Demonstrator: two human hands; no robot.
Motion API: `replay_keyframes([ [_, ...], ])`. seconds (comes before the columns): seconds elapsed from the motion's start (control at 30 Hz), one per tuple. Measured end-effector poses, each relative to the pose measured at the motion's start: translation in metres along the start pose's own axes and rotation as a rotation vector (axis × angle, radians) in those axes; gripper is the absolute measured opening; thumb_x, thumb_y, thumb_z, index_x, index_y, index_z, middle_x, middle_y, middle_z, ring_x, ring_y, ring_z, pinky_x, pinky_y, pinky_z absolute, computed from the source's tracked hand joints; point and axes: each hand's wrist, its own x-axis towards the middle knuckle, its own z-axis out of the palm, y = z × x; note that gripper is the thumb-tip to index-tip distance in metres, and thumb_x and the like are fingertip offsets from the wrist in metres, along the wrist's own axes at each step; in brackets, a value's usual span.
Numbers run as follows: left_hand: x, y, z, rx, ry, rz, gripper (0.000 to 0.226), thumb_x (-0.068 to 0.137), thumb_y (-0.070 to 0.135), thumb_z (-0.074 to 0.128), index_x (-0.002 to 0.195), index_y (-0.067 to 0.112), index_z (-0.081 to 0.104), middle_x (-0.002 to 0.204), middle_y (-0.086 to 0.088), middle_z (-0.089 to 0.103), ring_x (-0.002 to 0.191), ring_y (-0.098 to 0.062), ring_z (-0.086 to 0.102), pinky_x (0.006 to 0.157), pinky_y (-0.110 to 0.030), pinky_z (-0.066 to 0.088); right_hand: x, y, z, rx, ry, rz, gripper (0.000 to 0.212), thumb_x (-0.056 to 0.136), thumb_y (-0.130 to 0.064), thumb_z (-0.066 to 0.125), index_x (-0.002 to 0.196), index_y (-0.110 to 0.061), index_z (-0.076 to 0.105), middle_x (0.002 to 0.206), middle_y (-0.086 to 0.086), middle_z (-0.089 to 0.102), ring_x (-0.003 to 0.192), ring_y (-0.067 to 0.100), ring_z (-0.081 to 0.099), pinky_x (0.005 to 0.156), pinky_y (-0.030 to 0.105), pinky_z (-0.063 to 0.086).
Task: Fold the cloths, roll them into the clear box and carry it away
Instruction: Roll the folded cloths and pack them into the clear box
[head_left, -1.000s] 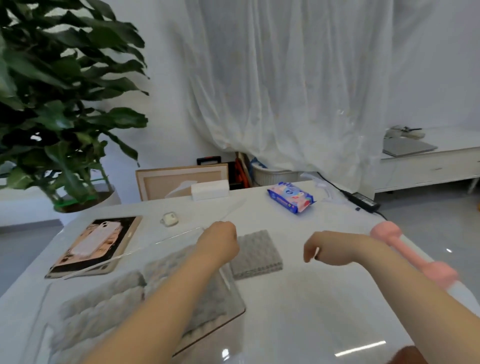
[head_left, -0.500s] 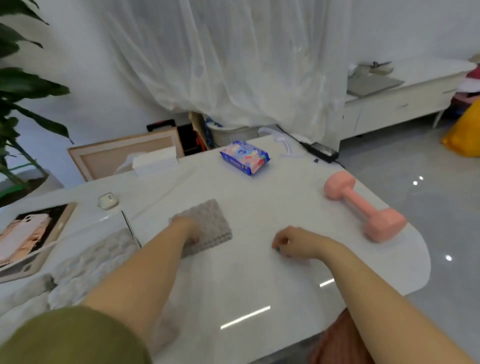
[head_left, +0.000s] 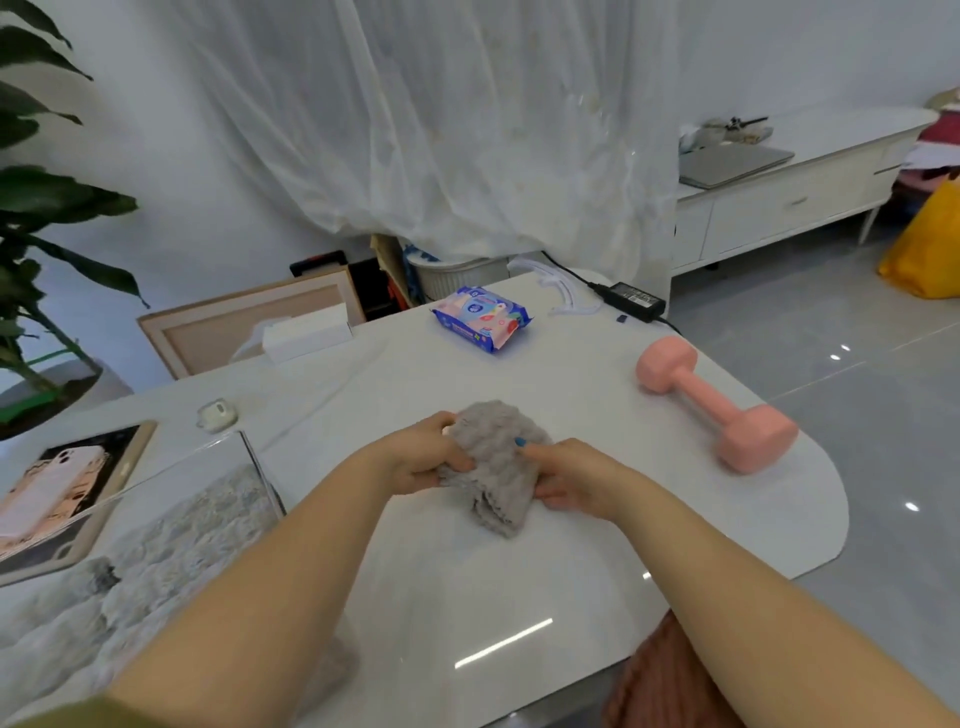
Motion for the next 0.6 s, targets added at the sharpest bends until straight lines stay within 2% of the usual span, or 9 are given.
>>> replay_keyframes([
  [0.03,-0.001,0.004,0.003,-0.083,-0.016,0.058,0.048,0.084,-0.021,0.047,0.123,0.007,0.047,0.115,-0.014,0.060,0.098,-0.025,0.062,0.080,-0.035,0.056,-0.001,-0.002,-0.002,0.100,0.006,0.033,0.019,0.089,-0.032,0.062,0.098,-0.016,0.062,0.083,0.000,0.067,0.075,0.015,0.061,0.071,0.028,0.042],
  [0.1,-0.003,0.006,0.008,-0.255,-0.050,0.160,0.046,0.086,-0.023,0.043,0.126,-0.001,0.045,0.125,-0.021,0.057,0.109,-0.031,0.060,0.088,-0.038,0.053,-0.003,-0.004,-0.007,0.275,0.019,0.069,0.019,0.084,-0.031,0.067,0.095,-0.017,0.063,0.090,0.003,0.066,0.082,0.019,0.061,0.079,0.032,0.044],
  [0.17,-0.010,0.009,0.013,-0.384,-0.105,0.222,0.043,0.085,-0.023,0.042,0.123,-0.003,0.049,0.121,-0.020,0.062,0.107,-0.029,0.062,0.087,-0.035,0.054,-0.009,-0.008,-0.012,0.374,0.005,0.044,0.015,0.083,-0.027,0.068,0.092,-0.015,0.064,0.090,0.005,0.067,0.084,0.019,0.061,0.083,0.034,0.047],
  [0.2,-0.015,0.009,0.016,-0.389,-0.144,0.226,0.042,0.084,-0.023,0.044,0.119,-0.002,0.053,0.116,-0.017,0.066,0.102,-0.026,0.065,0.085,-0.032,0.055,-0.011,-0.009,-0.013,0.417,-0.015,0.018,0.016,0.084,-0.022,0.067,0.097,-0.013,0.065,0.095,0.007,0.068,0.087,0.021,0.063,0.085,0.036,0.049],
  [0.3,-0.021,0.006,0.021,-0.377,-0.146,0.132,0.048,0.078,-0.005,0.063,0.124,0.000,0.051,0.119,-0.013,0.065,0.101,-0.023,0.066,0.084,-0.031,0.055,-0.013,-0.012,-0.016,0.482,-0.091,-0.098,0.032,0.088,-0.005,0.057,0.119,-0.002,0.060,0.113,0.016,0.067,0.099,0.028,0.065,0.085,0.041,0.054],
  [0.4,-0.014,-0.001,0.021,-0.468,-0.024,-0.022,0.051,0.075,0.026,0.072,0.121,0.010,0.059,0.113,-0.010,0.069,0.102,-0.023,0.066,0.084,-0.037,0.054,-0.016,-0.014,-0.017,0.442,-0.131,-0.201,0.035,0.087,0.004,0.052,0.120,-0.004,0.058,0.103,0.014,0.071,0.087,0.027,0.070,0.069,0.037,0.058],
  [0.47,-0.014,-0.005,0.025,-0.468,-0.061,-0.090,0.058,0.071,0.040,0.074,0.121,0.014,0.062,0.116,-0.010,0.068,0.106,-0.025,0.065,0.084,-0.038,0.054,-0.021,-0.016,-0.017,0.450,-0.200,-0.252,0.036,0.082,0.007,0.056,0.116,-0.006,0.059,0.101,0.012,0.072,0.086,0.026,0.071,0.067,0.036,0.058],
  [0.53,-0.016,-0.009,0.030,-0.418,-0.095,-0.080,0.057,0.073,0.043,0.071,0.122,0.015,0.061,0.119,-0.009,0.067,0.110,-0.026,0.063,0.089,-0.040,0.052,-0.024,-0.017,-0.018,0.438,-0.253,-0.282,0.040,0.074,0.006,0.064,0.112,-0.005,0.061,0.101,0.012,0.072,0.088,0.025,0.071,0.070,0.034,0.058],
  [0.6,-0.016,-0.011,0.036,-0.381,-0.047,0.006,0.054,0.077,0.039,0.070,0.124,0.013,0.060,0.116,-0.007,0.068,0.107,-0.024,0.065,0.090,-0.038,0.052,-0.028,-0.019,-0.022,0.387,-0.250,-0.280,0.041,0.071,0.005,0.068,0.111,-0.004,0.062,0.103,0.013,0.072,0.091,0.025,0.070,0.074,0.034,0.058],
])
